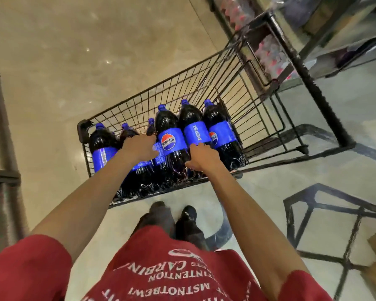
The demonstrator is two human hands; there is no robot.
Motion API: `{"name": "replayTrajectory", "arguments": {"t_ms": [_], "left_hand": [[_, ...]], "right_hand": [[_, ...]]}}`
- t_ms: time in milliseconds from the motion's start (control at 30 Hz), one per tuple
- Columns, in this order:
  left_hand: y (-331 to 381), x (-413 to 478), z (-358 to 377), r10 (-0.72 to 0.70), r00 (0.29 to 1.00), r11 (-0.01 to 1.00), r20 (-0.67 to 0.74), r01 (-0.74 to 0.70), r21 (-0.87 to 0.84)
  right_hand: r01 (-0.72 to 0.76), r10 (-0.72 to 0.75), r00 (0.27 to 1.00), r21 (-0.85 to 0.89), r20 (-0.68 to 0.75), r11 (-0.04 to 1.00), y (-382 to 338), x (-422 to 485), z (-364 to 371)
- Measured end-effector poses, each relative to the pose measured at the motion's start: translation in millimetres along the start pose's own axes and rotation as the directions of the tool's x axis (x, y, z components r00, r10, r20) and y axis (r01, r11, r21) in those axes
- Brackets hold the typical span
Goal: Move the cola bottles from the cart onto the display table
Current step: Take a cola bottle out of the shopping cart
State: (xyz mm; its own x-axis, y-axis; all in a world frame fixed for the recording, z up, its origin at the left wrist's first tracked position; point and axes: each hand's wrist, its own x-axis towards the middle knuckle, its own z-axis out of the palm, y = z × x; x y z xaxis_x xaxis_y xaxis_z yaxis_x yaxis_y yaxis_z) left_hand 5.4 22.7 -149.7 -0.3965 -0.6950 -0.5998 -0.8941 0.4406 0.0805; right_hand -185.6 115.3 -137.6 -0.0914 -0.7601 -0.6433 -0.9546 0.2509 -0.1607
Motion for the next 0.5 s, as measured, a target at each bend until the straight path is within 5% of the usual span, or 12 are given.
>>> {"name": "replayTrajectory", "arguments": {"t_ms": [267, 500], "left_hand": [[-6.5, 62.0, -0.7, -0.139, 0.989, 0.949, 0.041, 0.145, -0.279], [-7.9, 109.4, 5.8, -0.256, 0.961, 0.741, 0.108, 0.267, -0.616]], "right_hand": [[0.01, -0.013, 0.994, 0.028, 0.105, 1.0, -8.2, 53.9, 18.5], [-0.087, 0.057, 0.987, 0.206, 0.149, 0.975, -23.0, 97.2, 22.2]]}}
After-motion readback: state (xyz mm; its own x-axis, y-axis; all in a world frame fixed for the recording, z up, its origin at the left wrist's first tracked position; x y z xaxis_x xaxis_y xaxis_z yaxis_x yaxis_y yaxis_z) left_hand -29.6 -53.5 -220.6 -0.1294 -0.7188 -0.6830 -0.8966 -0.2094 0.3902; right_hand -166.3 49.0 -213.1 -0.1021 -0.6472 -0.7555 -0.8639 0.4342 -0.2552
